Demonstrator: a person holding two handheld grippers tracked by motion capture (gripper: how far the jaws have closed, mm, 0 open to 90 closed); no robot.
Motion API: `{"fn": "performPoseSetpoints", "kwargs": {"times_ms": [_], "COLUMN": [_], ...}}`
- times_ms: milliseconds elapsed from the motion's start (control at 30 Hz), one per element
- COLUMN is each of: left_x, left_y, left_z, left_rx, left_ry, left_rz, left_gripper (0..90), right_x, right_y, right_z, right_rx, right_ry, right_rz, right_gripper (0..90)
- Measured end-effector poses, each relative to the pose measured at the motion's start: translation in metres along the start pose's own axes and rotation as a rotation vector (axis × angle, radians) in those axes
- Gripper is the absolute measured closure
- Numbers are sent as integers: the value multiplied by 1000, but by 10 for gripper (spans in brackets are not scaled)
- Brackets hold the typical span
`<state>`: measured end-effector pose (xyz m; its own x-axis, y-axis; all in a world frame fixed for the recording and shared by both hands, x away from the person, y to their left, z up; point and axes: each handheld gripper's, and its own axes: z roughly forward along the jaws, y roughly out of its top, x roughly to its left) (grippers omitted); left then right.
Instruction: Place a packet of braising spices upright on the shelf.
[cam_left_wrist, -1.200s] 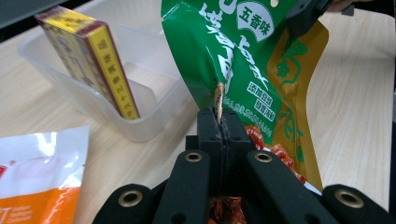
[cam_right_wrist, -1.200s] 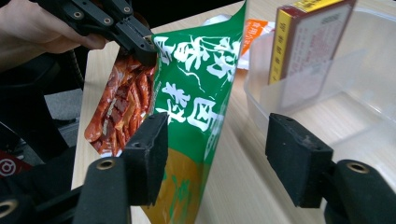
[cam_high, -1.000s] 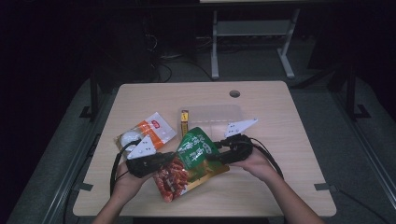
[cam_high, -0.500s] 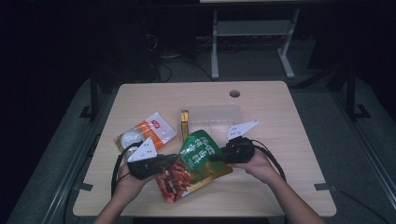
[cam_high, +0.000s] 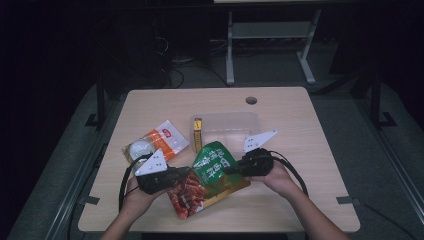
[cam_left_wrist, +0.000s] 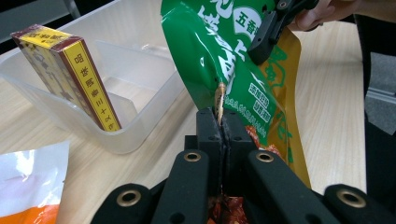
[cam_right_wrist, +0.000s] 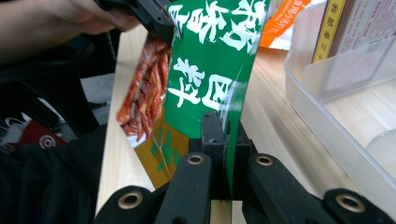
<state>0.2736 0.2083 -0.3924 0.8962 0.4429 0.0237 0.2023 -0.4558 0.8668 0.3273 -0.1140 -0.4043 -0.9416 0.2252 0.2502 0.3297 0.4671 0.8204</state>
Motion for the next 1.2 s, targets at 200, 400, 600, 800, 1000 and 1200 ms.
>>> {"fn": "performPoseSetpoints", "kwargs": {"times_ms": [200,400,600,800,1000,1200], "left_x": [-3,-5,-2,-2,1,6], "left_y": [0,4,2,1,-1,-4], "left_z": [5,1,-4,-2,-3,-2], "left_rx": [17,-42,-78,-77,-78,-68], "left_ry": [-1,17,27,19,20,-1], "left_rz": [22,15,-21,-8,-26,-56], "left_gripper": [874,898,899,887,844,789], "right_x": [2,3,0,2,3,7], "right_y": [1,2,-1,-1,3,7], "right_z": [-8,-15,-16,-19,-33,-42], "right_rx": [-7,-56,-53,-56,-130,-162], "right_ry": [6,-7,14,13,53,68], "right_rz": [-10,0,22,18,30,13], "right_gripper": [900,875,823,900,900,900]}}
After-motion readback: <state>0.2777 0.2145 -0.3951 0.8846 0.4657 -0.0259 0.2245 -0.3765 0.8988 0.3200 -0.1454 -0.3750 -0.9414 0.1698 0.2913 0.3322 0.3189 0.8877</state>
